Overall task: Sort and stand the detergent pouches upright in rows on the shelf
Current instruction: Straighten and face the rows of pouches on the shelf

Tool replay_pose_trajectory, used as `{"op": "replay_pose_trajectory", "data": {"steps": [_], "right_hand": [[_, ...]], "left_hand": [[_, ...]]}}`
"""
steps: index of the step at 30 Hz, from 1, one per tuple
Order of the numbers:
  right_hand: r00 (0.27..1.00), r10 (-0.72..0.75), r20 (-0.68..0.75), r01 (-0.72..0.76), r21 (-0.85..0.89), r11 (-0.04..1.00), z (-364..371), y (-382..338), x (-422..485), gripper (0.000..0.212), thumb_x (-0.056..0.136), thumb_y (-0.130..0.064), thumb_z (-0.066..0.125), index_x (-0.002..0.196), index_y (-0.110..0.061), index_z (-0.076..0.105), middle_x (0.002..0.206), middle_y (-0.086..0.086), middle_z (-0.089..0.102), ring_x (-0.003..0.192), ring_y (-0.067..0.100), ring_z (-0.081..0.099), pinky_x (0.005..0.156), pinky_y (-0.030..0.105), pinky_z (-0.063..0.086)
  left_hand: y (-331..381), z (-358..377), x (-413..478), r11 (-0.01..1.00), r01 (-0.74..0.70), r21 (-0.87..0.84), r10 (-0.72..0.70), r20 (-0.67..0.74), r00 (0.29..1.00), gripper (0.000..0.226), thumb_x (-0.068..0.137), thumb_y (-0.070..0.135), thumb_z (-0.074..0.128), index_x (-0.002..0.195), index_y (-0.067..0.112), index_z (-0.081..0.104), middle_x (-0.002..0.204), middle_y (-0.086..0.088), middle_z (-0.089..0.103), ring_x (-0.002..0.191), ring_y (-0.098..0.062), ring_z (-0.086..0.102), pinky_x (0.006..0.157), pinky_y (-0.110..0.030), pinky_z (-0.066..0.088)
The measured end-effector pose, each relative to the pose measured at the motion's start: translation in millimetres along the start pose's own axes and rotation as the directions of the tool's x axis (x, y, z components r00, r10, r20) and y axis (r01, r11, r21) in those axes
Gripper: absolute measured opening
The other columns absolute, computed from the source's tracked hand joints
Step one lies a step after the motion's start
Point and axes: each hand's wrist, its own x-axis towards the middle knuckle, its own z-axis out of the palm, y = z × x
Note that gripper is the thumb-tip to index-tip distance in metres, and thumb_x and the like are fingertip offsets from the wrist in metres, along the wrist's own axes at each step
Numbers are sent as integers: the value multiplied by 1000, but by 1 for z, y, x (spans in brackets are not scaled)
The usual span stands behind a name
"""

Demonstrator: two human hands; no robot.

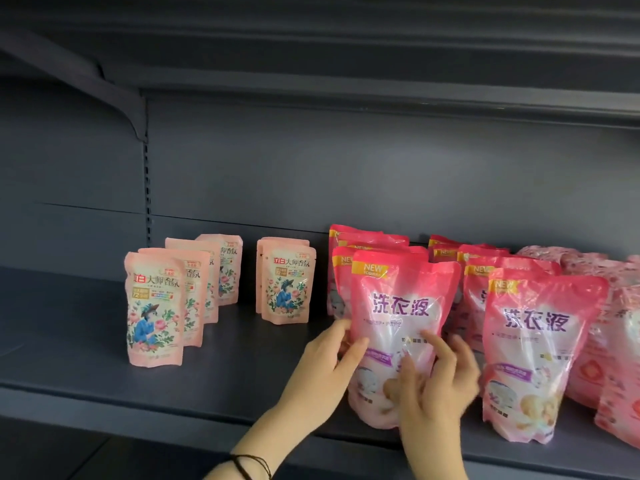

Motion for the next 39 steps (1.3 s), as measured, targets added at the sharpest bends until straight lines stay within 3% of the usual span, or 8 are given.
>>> {"op": "replay_pose_trajectory", "data": {"steps": [4, 8, 13, 26, 30, 33, 36, 39], "right_hand": [[970, -232, 77, 245, -343, 907, -27, -26, 15, 25, 78, -16, 69, 102, -21, 65, 130, 14, 45, 121, 37, 33, 94, 57, 30], [793, -442, 418, 598, -396, 697, -30, -73, 46, 9, 80, -18, 68, 89, -17, 67, 104, 2, 60, 93, 28, 55, 68, 40, 47], [598, -350, 721, 765, -383, 518, -1, -148, 63, 29, 94, -39, 41, 114, -28, 58, 116, -9, 54, 107, 13, 53, 67, 24, 45], [379, -295, 877, 917, -314, 245, 128, -236, 102, 28, 95, -37, 42, 117, -23, 53, 107, -1, 61, 93, 24, 62, 66, 32, 48], [409, -324, 853, 866, -250, 434, 178, -238, 113, 25, 94, -38, 44, 114, -27, 56, 110, -4, 62, 96, 22, 61, 71, 32, 47], [485, -242, 841, 678, -187, 711, 219, -230, 116, 27, 92, -40, 50, 115, -28, 60, 109, -7, 66, 100, 19, 61, 82, 35, 51], [553, -155, 819, 405, -102, 908, 253, -215, 113, 27, 91, -34, 58, 113, -21, 66, 106, -4, 68, 96, 15, 63, 83, 26, 52], [576, -5, 818, -22, 22, 1000, 272, -201, 100, 18, 91, -26, 63, 103, -15, 70, 96, -2, 70, 84, 11, 64, 65, 11, 50]], "left_hand": [[6, -62, 8, 829, -214, 516, 131, 193, 972, 35, 98, 49, 38, 125, 29, 51, 119, 16, 57, 105, 0, 55, 86, -24, 50], [1, -124, 13, 580, -403, 708, 228, 334, 915, 39, 98, 50, 33, 120, 27, 55, 115, 8, 61, 107, -10, 54, 89, -34, 47], [-2, -204, 15, 448, -509, 735, 222, 460, 859, 30, 97, 46, 38, 105, 26, 60, 100, 10, 63, 98, -12, 54, 83, -33, 46], [-38, -364, 87, 27, -544, 839, 2, 544, 839, 28, 98, 40, 34, 112, 30, 56, 97, 10, 64, 97, -12, 55, 85, -33, 45], [-69, -377, 103, 140, -443, 886, 9, 446, 895, 29, 99, 42, 38, 123, 34, 52, 112, 14, 61, 108, -9, 52, 92, -31, 41], [-101, -376, 113, 507, -251, 825, 6, 288, 958, 28, 95, 44, 49, 122, 37, 54, 117, 17, 59, 107, -4, 53, 94, -33, 46], [-131, -361, 120, 840, -40, 540, -57, 162, 985, 25, 91, 36, 60, 116, 33, 61, 114, 17, 61, 103, 1, 56, 93, -28, 48], [-151, -342, 120, 977, 151, 149, -164, 79, 983, 19, 88, 26, 66, 108, 25, 68, 105, 9, 69, 96, -2, 62, 84, -20, 48]]}}
